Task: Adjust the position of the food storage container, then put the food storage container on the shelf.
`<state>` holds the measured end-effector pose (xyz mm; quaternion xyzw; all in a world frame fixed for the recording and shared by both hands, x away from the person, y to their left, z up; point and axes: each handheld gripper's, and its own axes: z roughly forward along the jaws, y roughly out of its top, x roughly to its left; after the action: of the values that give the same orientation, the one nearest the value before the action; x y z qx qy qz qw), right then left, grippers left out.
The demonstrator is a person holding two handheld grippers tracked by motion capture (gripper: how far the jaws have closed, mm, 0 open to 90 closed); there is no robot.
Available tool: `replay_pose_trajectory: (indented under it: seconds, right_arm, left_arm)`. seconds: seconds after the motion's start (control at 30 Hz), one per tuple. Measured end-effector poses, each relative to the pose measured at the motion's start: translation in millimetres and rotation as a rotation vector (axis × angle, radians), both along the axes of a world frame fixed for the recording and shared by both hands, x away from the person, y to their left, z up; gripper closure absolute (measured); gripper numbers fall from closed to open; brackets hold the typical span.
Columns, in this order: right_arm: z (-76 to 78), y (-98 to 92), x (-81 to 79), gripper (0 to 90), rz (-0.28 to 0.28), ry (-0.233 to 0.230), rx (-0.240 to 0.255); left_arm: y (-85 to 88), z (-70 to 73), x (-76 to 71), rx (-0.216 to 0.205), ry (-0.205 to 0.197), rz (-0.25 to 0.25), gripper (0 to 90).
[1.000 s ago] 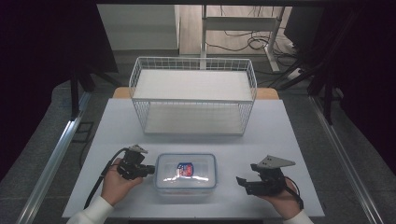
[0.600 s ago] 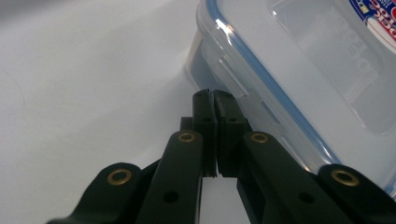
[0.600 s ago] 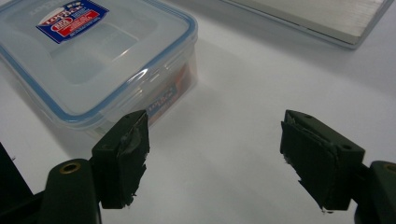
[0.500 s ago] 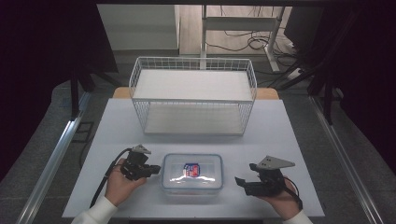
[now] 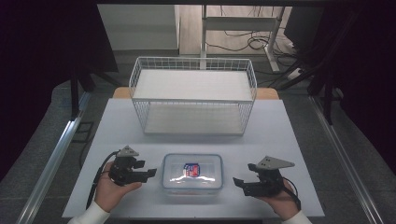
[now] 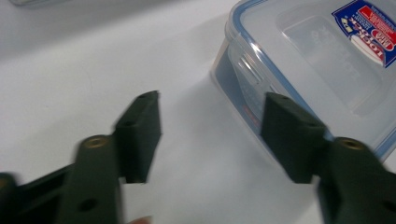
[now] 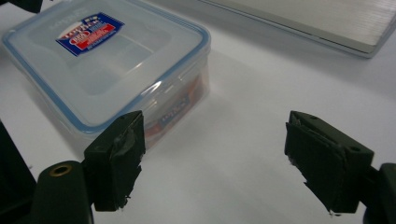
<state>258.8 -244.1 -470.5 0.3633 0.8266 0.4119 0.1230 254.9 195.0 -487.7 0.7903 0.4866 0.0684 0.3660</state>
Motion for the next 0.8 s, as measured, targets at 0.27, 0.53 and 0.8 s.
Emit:
replay_pose_trajectory:
  seconds: [0.27, 0.53, 0.8]
  right_arm:
    - [-1.2, 2.3, 1.1, 19.4, -0.011, 0.043, 0.063]
    - [-4.5, 14.4, 3.1, 19.3, 0.031, 0.045, 0.042]
    - [-8.8, 23.4, 3.9, 19.1, 0.048, 0.063, 0.042]
  left_arm:
    - [4.5, 0.2, 1.8, -0.08, 0.028, -0.005, 20.7]
    - [9.4, 1.8, -0.6, -0.17, 0.037, 0.002, 15.8]
    - [8.9, -1.3, 2.6, -0.244, 0.076, -0.015, 13.5]
